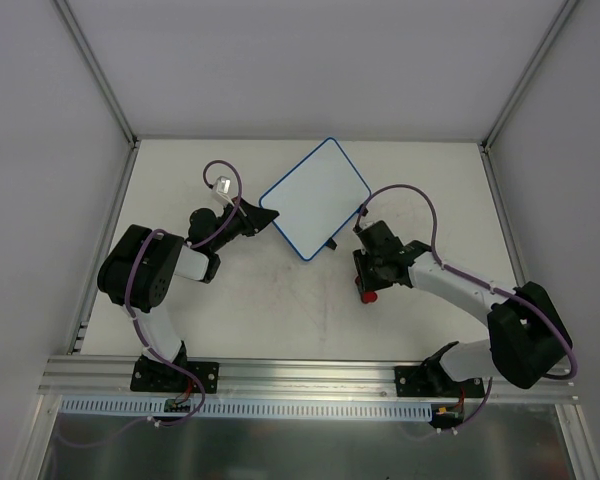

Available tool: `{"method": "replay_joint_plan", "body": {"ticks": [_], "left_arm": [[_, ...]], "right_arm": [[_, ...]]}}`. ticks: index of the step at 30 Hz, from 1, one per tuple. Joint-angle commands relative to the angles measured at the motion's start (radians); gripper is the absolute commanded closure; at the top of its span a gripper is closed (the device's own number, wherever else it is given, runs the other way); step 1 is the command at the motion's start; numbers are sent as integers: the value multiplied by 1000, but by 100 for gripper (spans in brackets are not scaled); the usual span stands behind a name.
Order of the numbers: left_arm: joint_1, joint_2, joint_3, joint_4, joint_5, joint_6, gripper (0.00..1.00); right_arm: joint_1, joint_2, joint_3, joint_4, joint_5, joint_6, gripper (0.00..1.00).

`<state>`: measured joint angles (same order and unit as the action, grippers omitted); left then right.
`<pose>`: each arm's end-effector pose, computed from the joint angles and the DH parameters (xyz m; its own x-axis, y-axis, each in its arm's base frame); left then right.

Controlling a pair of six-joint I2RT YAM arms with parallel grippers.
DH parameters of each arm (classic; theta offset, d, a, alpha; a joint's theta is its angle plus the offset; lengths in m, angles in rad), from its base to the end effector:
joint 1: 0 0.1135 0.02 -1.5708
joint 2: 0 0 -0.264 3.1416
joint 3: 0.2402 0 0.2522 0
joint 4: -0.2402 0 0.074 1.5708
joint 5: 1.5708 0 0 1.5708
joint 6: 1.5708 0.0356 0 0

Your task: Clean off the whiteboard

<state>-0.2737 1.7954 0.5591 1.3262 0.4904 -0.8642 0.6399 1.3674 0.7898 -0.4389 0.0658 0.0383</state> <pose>0.3044 -0.1029 0.1686 -0.4687 -0.5653 -0.6788 0.5138 0.4506 -0.7300 0.2118 0.1547 0.1954 -0.7033 -0.4759 -0.5281 -0.5415 0.8399 -0.0357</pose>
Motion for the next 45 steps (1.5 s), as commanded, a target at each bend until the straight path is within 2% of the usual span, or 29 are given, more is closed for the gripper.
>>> {"method": "replay_joint_plan", "body": {"ticks": [1,9,14,22,28,29,31,35,39,45], "left_arm": [[-4,4,-1,110,54,7,100],[-4,1,-1,107,53,8,100],[-2,2,-1,107,53,5,97],[-2,-5,-8,107,42,7,79],[-2,-8,-13,107,37,11,73],[-2,-8,-13,107,36,10,72],[-2,-8,-13,107,37,11,72],[-2,-8,-13,107,36,13,70],[-2,-18,-19,107,34,17,56],[-2,-34,-33,107,20,30,44]], "right_arm": [[-5,-8,-11,3,-7,12,95],[-5,-2,-21,0,-6,8,83],[-5,-8,-29,2,-7,6,71],[-5,5,-21,0,-11,3,64],[-5,16,-24,0,-6,11,52],[-5,15,-26,2,-4,11,46],[-5,9,-27,2,-4,8,42],[-3,4,-24,2,-3,8,41],[-5,-14,-23,3,-6,3,40],[-5,-73,-32,9,-15,-11,39]]}}
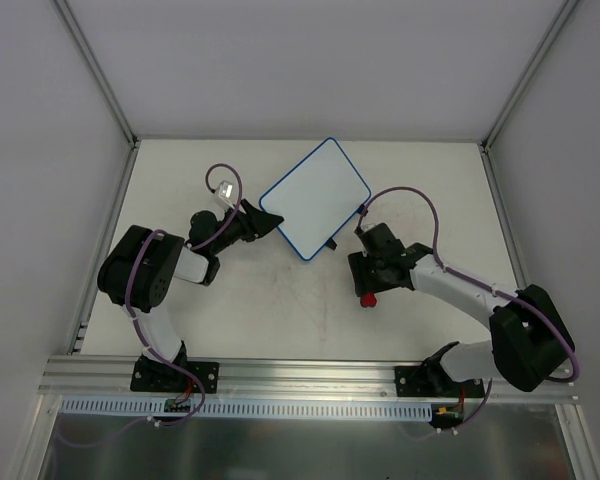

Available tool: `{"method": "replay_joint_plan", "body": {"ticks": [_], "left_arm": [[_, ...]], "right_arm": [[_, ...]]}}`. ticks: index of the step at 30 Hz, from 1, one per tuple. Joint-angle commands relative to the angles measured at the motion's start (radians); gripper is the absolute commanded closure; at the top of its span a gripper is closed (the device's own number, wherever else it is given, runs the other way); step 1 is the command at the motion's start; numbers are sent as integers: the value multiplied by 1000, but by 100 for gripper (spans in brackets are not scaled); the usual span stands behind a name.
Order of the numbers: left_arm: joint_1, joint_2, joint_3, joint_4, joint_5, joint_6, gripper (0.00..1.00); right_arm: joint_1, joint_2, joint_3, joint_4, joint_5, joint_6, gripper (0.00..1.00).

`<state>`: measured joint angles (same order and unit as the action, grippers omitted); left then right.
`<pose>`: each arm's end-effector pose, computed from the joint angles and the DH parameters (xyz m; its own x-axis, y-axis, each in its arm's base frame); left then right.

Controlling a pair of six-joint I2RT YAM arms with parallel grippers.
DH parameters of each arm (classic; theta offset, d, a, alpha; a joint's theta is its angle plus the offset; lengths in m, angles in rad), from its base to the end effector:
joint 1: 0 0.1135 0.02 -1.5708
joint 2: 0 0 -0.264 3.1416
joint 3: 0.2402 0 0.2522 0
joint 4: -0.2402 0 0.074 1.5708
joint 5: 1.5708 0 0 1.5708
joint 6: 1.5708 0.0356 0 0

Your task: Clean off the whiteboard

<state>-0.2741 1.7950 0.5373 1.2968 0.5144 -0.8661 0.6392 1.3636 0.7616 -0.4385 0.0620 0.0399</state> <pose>0.2996 -0.1024 0.1604 -0.5157 -0.5439 -0.6620 0.4879 0.4486 -0.7488 0.2075 0.1515 0.1881 -0.7145 -0.4815 -0.5075 -0.5422 0.8396 -0.0332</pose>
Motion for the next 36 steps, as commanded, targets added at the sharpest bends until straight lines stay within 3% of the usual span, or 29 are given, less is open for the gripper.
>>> {"method": "replay_joint_plan", "body": {"ticks": [1,4,8,12,16,18,19,23,24,26,32,36], "left_arm": [[-2,-42,-19,136,-8,32,40],[-1,-62,-42,147,-17,36,31],[4,-106,-85,157,-37,56,2],[3,-170,-111,111,-22,71,1],[4,-317,-226,44,-25,99,1],[4,-455,-256,-121,-57,149,1],[3,-567,-281,-190,-71,168,1],[3,-879,-287,-678,-167,283,1],[3,-934,-287,-680,-180,295,1],[3,-1098,-278,-873,-203,317,1],[3,-1307,-214,-1235,-272,424,1],[-11,-1336,-197,-1317,-297,466,1]], "right_arm": [[-4,-83,-7,14,-11,-12,39],[-4,-161,-33,41,-49,-20,39],[-3,-286,-68,64,-82,-32,33],[-3,-397,-96,63,-77,-32,28],[-3,-481,-122,67,-71,-69,15],[-4,-523,-136,73,-70,-74,10],[-4,-540,-143,87,-70,-69,1],[-4,-642,-186,124,-25,-69,1],[-4,-643,-186,124,-27,-72,1],[-4,-692,-220,141,-18,-69,1],[-4,-878,-333,118,94,-44,1],[-3,-1030,-380,113,94,-9,1]]}}
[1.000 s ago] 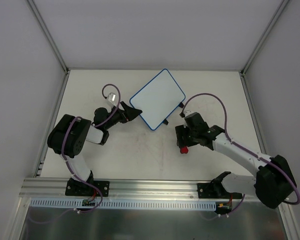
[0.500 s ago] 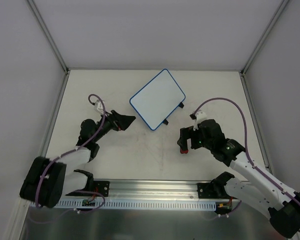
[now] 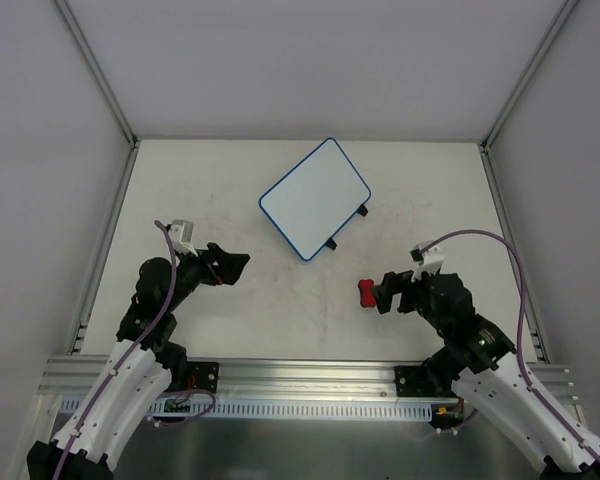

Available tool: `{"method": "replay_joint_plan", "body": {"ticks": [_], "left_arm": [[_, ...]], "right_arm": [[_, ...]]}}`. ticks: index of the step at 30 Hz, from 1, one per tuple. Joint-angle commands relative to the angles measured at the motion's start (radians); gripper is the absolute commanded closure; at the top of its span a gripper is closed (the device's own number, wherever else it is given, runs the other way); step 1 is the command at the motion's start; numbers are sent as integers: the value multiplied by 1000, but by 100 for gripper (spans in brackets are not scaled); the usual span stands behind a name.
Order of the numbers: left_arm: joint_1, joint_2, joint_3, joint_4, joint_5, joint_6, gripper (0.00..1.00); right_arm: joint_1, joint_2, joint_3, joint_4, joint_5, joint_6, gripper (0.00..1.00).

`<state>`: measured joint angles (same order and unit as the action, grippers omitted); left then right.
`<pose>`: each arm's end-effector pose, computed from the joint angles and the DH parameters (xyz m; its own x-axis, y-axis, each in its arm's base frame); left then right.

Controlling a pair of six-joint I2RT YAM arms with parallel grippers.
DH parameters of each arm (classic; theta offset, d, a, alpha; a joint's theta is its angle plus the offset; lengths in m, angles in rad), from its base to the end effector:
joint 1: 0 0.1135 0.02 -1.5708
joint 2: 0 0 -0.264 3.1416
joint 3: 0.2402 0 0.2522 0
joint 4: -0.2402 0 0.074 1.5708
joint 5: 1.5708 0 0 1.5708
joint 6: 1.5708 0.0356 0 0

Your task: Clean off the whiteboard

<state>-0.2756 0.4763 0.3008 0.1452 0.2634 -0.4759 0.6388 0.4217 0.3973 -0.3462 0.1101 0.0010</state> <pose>0.1374 -0.0485 0.2476 -0.2610 -0.3859 -0.8849 0.4428 0.7667 -0.4649 0.1046 0.0728 0.2359 -0.2913 -0.2151 -0.9322 -0.5101 0.8592 -0.0389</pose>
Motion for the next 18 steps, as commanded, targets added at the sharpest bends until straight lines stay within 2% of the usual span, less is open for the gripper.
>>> {"method": "replay_joint_plan", "body": {"ticks": [1,4,8,18], "left_arm": [[-14,-19,29,-165,-50,76,1],[-16,-5,5,-164,-79,97,1],[-16,7,-38,-150,-82,108,1],[-16,-73,-86,-113,-87,99,1]], "right_arm": [[-2,-112,-21,21,60,33,1],[-4,-158,-51,38,108,31,1],[-4,-130,-60,49,125,34,1],[-2,-132,-66,44,118,50,1]]}}
